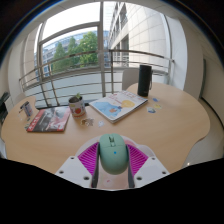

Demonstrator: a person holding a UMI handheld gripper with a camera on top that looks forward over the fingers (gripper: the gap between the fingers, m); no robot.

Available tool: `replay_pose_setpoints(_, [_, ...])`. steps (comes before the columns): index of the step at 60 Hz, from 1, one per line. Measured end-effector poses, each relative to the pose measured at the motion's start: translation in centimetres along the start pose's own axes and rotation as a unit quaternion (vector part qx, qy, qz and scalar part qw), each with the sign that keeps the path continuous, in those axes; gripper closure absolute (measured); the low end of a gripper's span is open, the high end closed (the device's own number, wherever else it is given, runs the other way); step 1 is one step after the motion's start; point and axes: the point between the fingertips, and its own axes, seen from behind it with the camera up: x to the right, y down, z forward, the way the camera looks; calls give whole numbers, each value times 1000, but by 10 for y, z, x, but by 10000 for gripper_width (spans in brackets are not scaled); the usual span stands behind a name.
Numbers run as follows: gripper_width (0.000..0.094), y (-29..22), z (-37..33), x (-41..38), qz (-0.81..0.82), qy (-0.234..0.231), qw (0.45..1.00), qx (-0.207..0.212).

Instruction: Arrange mouse

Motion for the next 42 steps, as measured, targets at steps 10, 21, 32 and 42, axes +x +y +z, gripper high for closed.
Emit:
replay_pose_setpoints(10, [427,49,41,-3,5,-10,999,-53])
replay_pose_setpoints(21, [110,36,16,-2,-27,0,999,-37])
replay_pose_setpoints(32, [93,16,-63,-8,-31,11,999,-13])
replay_pose_setpoints(42, [86,23,-160,-24,-38,26,999,4])
